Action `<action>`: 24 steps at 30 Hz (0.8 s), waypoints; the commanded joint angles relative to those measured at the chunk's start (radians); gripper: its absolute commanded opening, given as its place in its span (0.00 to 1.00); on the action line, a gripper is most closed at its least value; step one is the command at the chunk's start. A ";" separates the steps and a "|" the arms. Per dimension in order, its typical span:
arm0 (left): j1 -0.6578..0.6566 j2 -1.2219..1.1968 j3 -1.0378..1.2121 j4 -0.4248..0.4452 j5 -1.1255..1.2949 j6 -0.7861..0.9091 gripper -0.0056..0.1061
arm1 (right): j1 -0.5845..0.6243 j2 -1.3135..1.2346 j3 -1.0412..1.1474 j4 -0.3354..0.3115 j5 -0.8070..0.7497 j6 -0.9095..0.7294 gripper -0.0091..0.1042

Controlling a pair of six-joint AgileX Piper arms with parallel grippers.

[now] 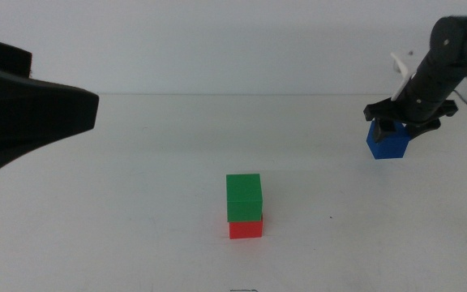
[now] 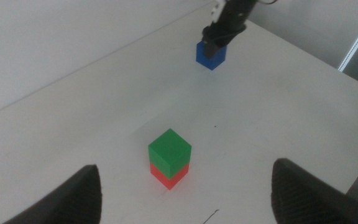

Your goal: Stack red cubes first, then green, then blue cubes in a specific spot.

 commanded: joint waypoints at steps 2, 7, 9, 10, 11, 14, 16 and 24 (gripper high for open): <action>-0.002 -0.001 -0.023 -0.044 -0.053 -0.001 0.89 | 0.059 -0.269 0.177 -0.031 -0.099 0.107 0.07; -0.002 -0.001 -0.023 -0.044 -0.053 -0.001 0.89 | 0.226 -0.483 0.342 -0.167 -0.113 0.395 0.07; -0.002 -0.001 -0.023 -0.044 -0.053 -0.001 0.89 | 0.331 -0.496 0.304 -0.255 -0.071 0.489 0.07; -0.002 -0.001 -0.023 -0.044 -0.053 -0.001 0.89 | 0.381 -0.490 0.278 -0.282 -0.038 0.525 0.07; -0.002 -0.001 -0.023 -0.044 -0.053 -0.001 0.89 | 0.427 -0.478 0.241 -0.310 -0.002 0.571 0.07; -0.002 -0.001 -0.023 -0.044 -0.053 -0.001 0.89 | 0.527 -0.436 0.141 -0.346 0.094 0.680 0.07; -0.002 -0.001 -0.023 -0.044 -0.053 -0.001 0.89 | 0.576 -0.408 0.093 -0.349 0.131 0.747 0.07; -0.002 -0.001 -0.023 -0.044 -0.053 -0.001 0.89 | 0.737 -0.308 -0.022 -0.360 0.140 0.859 0.07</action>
